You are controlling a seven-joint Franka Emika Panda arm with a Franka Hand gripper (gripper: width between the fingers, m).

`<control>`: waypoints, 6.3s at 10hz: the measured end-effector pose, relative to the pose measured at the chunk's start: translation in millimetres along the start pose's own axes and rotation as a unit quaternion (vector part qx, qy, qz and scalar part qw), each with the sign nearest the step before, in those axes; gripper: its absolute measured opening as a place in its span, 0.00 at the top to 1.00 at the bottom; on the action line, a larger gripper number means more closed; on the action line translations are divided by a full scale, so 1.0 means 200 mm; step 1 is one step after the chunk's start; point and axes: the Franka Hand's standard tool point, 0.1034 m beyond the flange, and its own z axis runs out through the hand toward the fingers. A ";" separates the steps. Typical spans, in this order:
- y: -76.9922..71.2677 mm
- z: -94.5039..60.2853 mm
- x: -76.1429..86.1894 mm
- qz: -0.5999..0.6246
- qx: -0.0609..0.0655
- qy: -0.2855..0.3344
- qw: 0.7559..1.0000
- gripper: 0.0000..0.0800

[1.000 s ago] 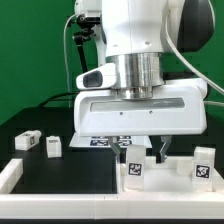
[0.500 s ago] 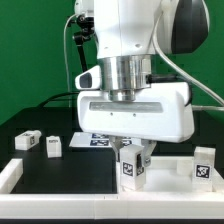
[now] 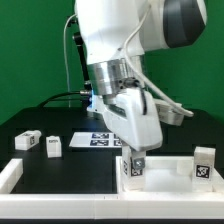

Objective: Assemble square table

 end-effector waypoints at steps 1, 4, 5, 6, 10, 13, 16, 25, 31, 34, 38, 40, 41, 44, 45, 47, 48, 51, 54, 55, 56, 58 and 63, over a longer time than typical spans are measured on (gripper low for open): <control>-0.01 0.01 -0.03 -0.088 -0.006 0.013 0.996 0.57; -0.01 0.01 -0.03 -0.303 -0.014 0.022 0.953 0.23; -0.01 0.02 -0.03 -0.345 -0.016 0.021 0.938 0.20; -0.01 0.02 -0.03 -0.363 -0.017 0.021 0.932 0.19; -0.07 -0.07 0.10 -0.622 -0.031 0.041 0.781 0.19; -0.07 -0.06 0.09 -0.563 -0.027 0.042 0.825 0.51; -0.07 -0.06 0.09 -0.482 -0.023 0.044 0.875 0.64; 0.01 -0.06 0.14 0.055 -0.007 -0.012 0.998 0.64; -0.02 -0.05 0.07 -0.224 -0.027 0.009 0.974 0.19; -0.03 -0.06 0.07 -0.463 -0.032 0.013 0.886 0.19; -0.01 -0.05 0.08 -0.572 -0.042 0.014 0.819 0.19; -0.01 -0.05 0.08 -0.539 -0.041 0.015 0.841 0.49; -0.01 -0.04 0.08 -0.514 -0.041 0.016 0.857 0.49; -0.01 -0.05 0.08 -0.412 -0.039 0.021 0.910 0.64; -0.02 -0.05 0.09 -0.360 -0.038 0.020 0.932 0.64; -0.02 -0.04 0.08 -0.226 -0.042 0.018 0.973 0.64; -0.02 -0.04 0.07 -0.153 -0.047 0.020 0.987 0.64; -0.02 -0.04 0.06 0.078 -0.051 0.035 0.995 0.64; 0.01 -0.04 0.06 0.242 -0.028 0.035 0.969 0.64; 0.01 -0.04 0.06 0.271 -0.027 0.035 0.962 0.64; 0.01 -0.04 0.06 0.283 -0.027 0.036 0.958 0.64; 0.01 -0.04 0.06 0.314 -0.026 0.034 0.949 0.64; 0.01 -0.04 0.06 0.325 -0.027 0.035 0.945 0.25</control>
Offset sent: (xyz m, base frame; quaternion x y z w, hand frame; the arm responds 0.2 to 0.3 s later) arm -0.0075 0.0013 0.0067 -0.0076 0.0202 -0.2446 0.9694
